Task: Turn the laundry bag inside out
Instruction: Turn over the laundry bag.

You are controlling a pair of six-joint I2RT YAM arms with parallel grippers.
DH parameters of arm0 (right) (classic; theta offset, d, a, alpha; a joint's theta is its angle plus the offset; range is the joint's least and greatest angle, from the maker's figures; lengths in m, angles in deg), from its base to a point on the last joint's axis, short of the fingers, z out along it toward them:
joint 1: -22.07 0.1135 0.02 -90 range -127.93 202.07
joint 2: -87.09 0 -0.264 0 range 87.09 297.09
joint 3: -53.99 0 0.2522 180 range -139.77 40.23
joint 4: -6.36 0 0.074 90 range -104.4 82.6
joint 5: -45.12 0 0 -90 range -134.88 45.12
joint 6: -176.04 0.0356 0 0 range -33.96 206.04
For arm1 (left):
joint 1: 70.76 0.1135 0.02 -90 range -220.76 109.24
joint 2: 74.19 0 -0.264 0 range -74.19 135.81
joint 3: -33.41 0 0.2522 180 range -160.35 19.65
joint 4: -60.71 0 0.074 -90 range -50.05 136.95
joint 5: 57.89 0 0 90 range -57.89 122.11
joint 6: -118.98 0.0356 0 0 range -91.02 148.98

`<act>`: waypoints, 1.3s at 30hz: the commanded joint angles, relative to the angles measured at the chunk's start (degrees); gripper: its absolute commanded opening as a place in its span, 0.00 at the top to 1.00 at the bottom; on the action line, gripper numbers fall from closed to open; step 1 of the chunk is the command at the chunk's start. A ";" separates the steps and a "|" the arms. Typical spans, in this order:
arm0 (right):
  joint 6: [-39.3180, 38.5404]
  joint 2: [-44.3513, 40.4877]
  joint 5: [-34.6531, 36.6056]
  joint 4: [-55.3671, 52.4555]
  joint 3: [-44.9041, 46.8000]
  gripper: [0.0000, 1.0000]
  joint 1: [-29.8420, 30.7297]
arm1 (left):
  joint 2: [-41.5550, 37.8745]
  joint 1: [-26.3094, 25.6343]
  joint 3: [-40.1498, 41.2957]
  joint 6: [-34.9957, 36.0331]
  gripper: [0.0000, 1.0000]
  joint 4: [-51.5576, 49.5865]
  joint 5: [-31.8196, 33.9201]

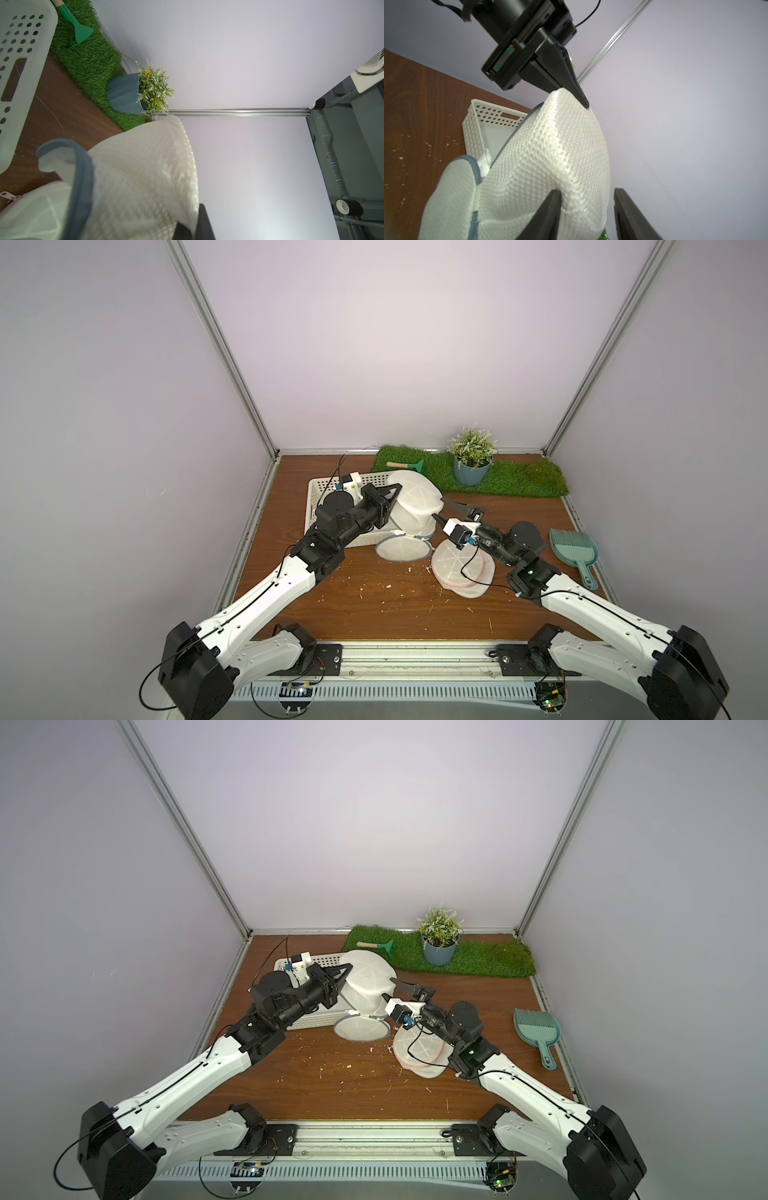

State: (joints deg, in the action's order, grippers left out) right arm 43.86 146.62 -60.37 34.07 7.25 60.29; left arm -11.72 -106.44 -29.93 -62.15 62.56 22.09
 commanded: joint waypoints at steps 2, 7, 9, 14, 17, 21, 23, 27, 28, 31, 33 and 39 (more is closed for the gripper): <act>-4.57 2.16 -0.66 3.73 -2.62 0.57 0.37 | -1.82 -0.53 0.36 -0.98 0.99 -0.59 -1.49; -6.43 4.27 -2.43 5.31 -3.39 0.68 0.55 | -2.15 -0.53 0.76 -1.43 0.99 -0.68 -1.43; -6.55 4.37 -2.44 6.53 -3.16 0.74 0.72 | -2.04 -0.53 1.13 -1.73 0.99 -0.50 -1.61; -6.96 3.07 -1.75 8.85 -1.39 0.75 1.19 | -1.55 -0.53 2.14 -3.42 0.99 0.64 -1.85; -8.61 1.51 -2.01 6.53 0.32 0.55 1.20 | -1.27 -0.53 1.83 -3.87 0.99 0.98 -1.55; -9.82 -0.51 0.54 7.21 4.67 0.50 1.09 | -0.87 -0.53 0.83 -3.36 0.99 0.56 -1.81; -9.66 -1.10 1.75 8.87 6.30 0.49 1.07 | -0.87 -0.54 0.76 -3.39 0.99 0.47 -1.85; -9.21 -0.29 2.41 11.04 6.19 0.45 1.02 | -1.17 -0.53 1.14 -3.59 0.99 -0.05 -2.07; -8.90 0.21 2.43 12.11 6.01 0.44 1.01 | -1.14 -0.53 1.22 -3.71 0.99 -0.06 -2.11; -8.60 2.21 1.92 14.64 5.25 0.43 1.07 | -1.22 -0.53 1.33 -3.70 0.99 -0.19 -2.17; -8.26 3.51 1.88 16.70 4.81 0.43 1.07 | -1.22 -0.53 1.40 -3.75 0.99 -0.24 -2.18; -7.71 7.27 1.46 19.94 1.94 0.54 1.16 | -0.96 -0.53 2.11 -4.56 0.99 0.05 -2.88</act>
State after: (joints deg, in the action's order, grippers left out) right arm 34.97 153.37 -59.62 47.80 12.41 61.29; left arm -12.68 -106.44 -28.27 -66.20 62.10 20.54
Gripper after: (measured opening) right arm 0.470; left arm 0.052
